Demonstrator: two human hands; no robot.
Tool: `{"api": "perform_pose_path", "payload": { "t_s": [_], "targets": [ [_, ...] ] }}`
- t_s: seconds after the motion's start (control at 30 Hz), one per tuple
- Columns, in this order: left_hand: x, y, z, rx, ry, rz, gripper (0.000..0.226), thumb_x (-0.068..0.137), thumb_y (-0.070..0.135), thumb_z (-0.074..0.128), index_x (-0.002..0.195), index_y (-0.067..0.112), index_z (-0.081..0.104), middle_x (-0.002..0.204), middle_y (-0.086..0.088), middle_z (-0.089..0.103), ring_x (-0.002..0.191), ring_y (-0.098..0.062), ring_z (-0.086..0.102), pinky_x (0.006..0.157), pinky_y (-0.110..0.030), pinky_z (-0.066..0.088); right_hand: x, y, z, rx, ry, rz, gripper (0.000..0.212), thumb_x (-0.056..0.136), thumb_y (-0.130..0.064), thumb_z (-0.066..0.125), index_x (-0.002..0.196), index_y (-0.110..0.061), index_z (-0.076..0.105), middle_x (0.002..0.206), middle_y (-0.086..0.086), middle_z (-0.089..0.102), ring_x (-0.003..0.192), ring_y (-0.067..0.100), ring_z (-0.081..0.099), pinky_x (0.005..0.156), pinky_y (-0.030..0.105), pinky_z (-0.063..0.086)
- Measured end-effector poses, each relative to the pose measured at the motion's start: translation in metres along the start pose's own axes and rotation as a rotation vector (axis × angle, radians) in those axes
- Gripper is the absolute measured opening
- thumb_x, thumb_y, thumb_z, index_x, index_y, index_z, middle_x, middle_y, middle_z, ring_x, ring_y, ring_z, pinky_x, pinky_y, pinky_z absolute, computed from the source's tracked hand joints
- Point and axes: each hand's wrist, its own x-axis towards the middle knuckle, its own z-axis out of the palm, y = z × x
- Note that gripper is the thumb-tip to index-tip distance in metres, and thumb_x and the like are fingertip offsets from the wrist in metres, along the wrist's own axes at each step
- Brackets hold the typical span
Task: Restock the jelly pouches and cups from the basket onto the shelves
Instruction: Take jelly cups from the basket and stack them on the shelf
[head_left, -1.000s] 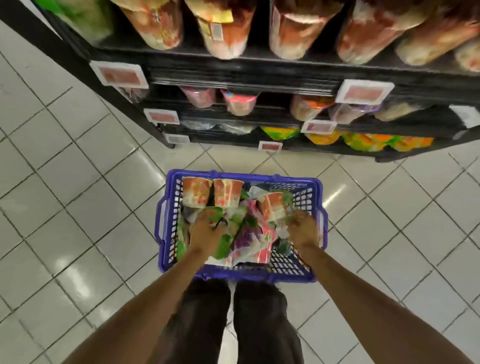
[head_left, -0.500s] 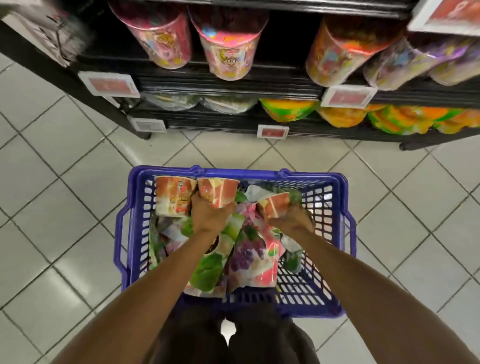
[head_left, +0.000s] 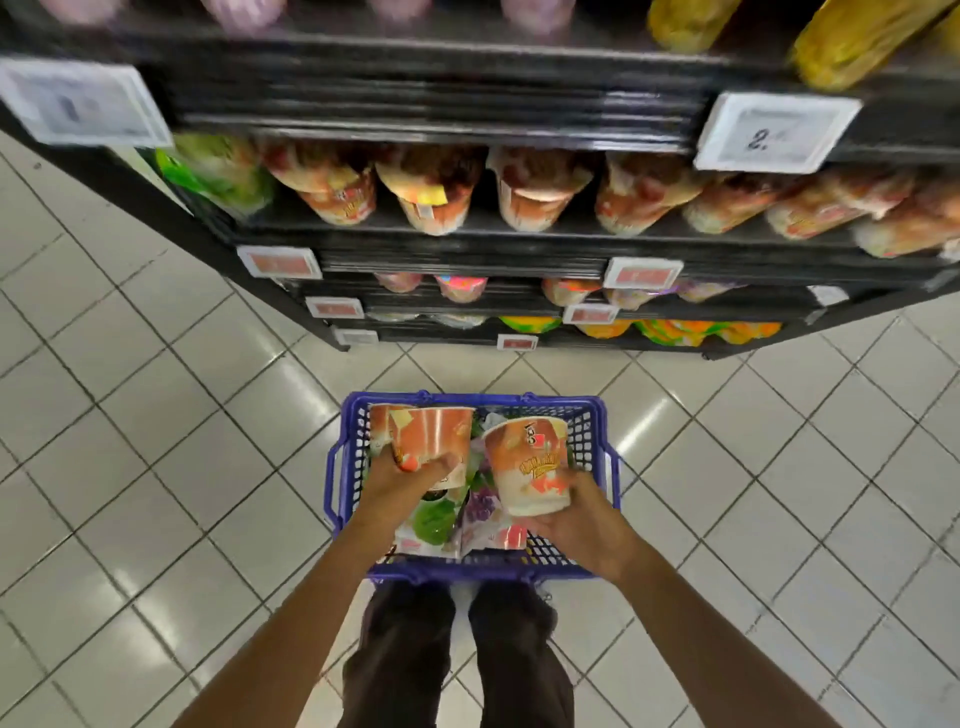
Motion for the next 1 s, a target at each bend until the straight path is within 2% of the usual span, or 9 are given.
{"api": "perform_pose_path", "payload": {
  "t_s": [0.13,0.3,0.43,0.53,0.6,0.67,0.83,0.93,1.0],
  "targets": [
    [-0.097,0.08,-0.032,-0.069,-0.093,0.074,0.048,0.079,0.029,0.079,0.122,0.017,0.061,0.11,-0.006,0.072,0.104,-0.028,0.068,0.098,-0.052,0.051,-0.105,-0.022,0.08,0.057,-0.136,-0.125,0.079,0.064,-0.031,0.075,0.133,-0.002,0.051,0.136,0.027,0.052,0.131,0.045,0.044,0.111,0.06,0.031],
    [-0.202,0.17,-0.067,-0.174,-0.225,0.253,0.05,0.07,0.034,0.078,0.116,0.023,0.062,0.109,0.0,0.075,0.107,-0.023,0.068,0.098,-0.043,0.051,-0.214,-0.053,0.167,0.014,-0.276,-0.32,0.061,0.056,-0.031,0.084,0.109,-0.004,0.07,0.126,0.023,0.06,0.117,0.039,0.055,0.099,0.051,0.037],
    [-0.259,0.228,-0.084,-0.326,-0.29,0.347,0.057,0.078,0.016,0.07,0.132,0.009,0.052,0.12,-0.014,0.068,0.117,-0.033,0.06,0.108,-0.054,0.041,-0.281,-0.078,0.224,-0.044,-0.335,-0.534,0.066,0.057,-0.04,0.09,0.113,-0.012,0.071,0.125,0.014,0.065,0.115,0.031,0.061,0.095,0.045,0.051],
    [-0.299,0.27,-0.099,-0.435,-0.383,0.45,0.071,0.078,0.002,0.068,0.143,0.007,0.04,0.117,-0.013,0.066,0.104,-0.029,0.064,0.087,-0.038,0.057,-0.325,-0.091,0.26,-0.076,-0.366,-0.647,0.083,0.055,-0.037,0.092,0.125,-0.004,0.06,0.132,0.018,0.059,0.121,0.035,0.058,0.093,0.046,0.052],
    [-0.326,0.297,-0.108,-0.462,-0.473,0.52,0.105,0.047,0.015,0.096,0.138,0.013,0.043,0.114,-0.013,0.068,0.098,-0.028,0.067,0.07,-0.031,0.06,-0.349,-0.098,0.282,-0.097,-0.381,-0.717,0.095,0.057,-0.038,0.091,0.135,-0.002,0.05,0.138,0.022,0.053,0.125,0.039,0.053,0.093,0.047,0.051],
    [-0.352,0.318,-0.118,-0.461,-0.563,0.584,0.125,0.019,0.03,0.101,0.13,0.019,0.046,0.107,-0.009,0.074,0.092,-0.023,0.072,0.065,-0.027,0.059,-0.372,-0.102,0.305,-0.157,-0.404,-0.789,0.101,0.06,-0.042,0.089,0.14,-0.003,0.043,0.137,0.024,0.053,0.123,0.04,0.054,0.091,0.046,0.053],
    [-0.393,0.362,-0.145,-0.467,-0.69,0.705,0.12,0.034,0.037,0.099,0.137,0.012,0.045,0.119,-0.013,0.07,0.104,-0.029,0.07,0.074,-0.032,0.059,-0.419,-0.113,0.351,-0.248,-0.436,-0.992,0.101,0.062,-0.037,0.088,0.144,-0.006,0.037,0.138,0.025,0.052,0.124,0.041,0.052,0.103,0.049,0.047],
    [-0.42,0.391,-0.158,-0.463,-0.681,0.822,0.122,0.033,0.048,0.097,0.133,-0.002,0.048,0.107,-0.02,0.071,0.083,-0.03,0.073,0.06,-0.032,0.059,-0.444,-0.126,0.376,-0.2,-0.505,-1.08,0.101,0.056,-0.029,0.092,0.14,-0.004,0.042,0.131,0.023,0.057,0.117,0.039,0.058,0.097,0.044,0.053],
    [-0.437,0.409,-0.164,-0.467,-0.708,0.907,0.116,0.035,0.05,0.095,0.128,-0.004,0.052,0.109,-0.022,0.069,0.086,-0.031,0.072,0.06,-0.032,0.06,-0.46,-0.134,0.389,-0.194,-0.533,-1.118,0.096,0.058,-0.023,0.088,0.141,-0.005,0.042,0.126,0.021,0.061,0.113,0.037,0.061,0.092,0.042,0.055]
  ]
}}
